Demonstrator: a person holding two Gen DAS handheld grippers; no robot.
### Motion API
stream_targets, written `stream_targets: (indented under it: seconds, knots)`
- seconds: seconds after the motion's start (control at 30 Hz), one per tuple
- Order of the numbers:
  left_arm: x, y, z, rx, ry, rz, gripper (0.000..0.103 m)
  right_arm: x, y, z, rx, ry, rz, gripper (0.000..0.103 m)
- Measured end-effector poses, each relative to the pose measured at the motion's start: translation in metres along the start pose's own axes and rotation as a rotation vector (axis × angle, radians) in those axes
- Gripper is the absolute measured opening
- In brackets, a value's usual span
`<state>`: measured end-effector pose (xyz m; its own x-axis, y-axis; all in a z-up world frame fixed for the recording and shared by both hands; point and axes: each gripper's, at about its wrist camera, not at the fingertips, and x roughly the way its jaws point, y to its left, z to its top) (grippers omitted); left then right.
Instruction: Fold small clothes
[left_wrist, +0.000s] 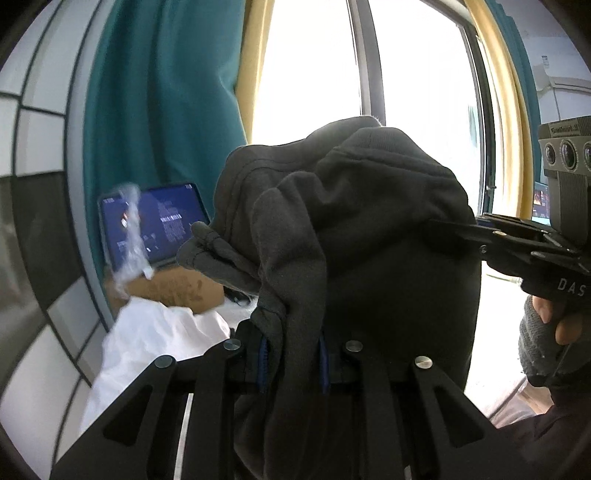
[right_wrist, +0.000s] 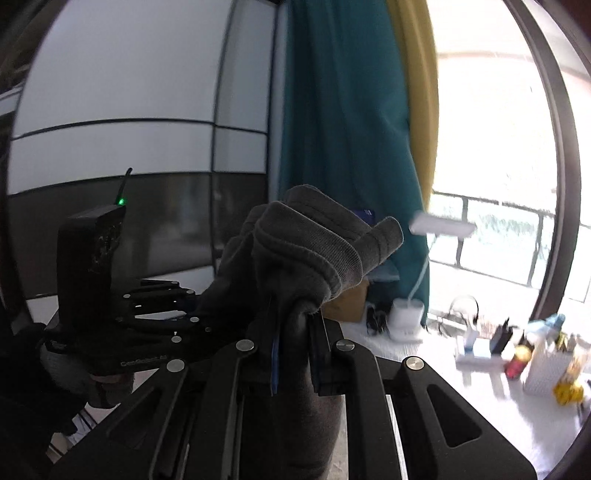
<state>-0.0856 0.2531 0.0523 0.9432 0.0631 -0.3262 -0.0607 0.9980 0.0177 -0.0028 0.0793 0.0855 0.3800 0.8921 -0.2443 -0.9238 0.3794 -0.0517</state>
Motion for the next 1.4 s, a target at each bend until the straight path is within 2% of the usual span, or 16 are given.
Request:
stream_targets:
  seconds: [0.27, 0.5, 0.97, 1.17, 1.4]
  knots:
    - [0.054, 0.007, -0.007, -0.038, 0.061, -0.043, 0.019, 0.025, -0.041, -0.026, 0.083, 0.065, -0.064, 0.014]
    - [0.095, 0.006, -0.013, -0.018, 0.14, -0.062, 0.019, 0.052, -0.073, -0.045, 0.15, 0.118, -0.08, 0.014]
    - [0.17, 0.035, -0.047, -0.147, 0.29, -0.061, 0.019, 0.126, -0.125, -0.087, 0.279, 0.229, -0.054, 0.014]
    - [0.198, 0.044, -0.064, -0.192, 0.379, -0.065, 0.019, 0.163, -0.144, -0.109, 0.321, 0.296, -0.051, 0.014]
    - [0.219, 0.053, -0.073, -0.248, 0.47, -0.065, 0.021, 0.192, -0.164, -0.136, 0.4, 0.38, -0.081, 0.014]
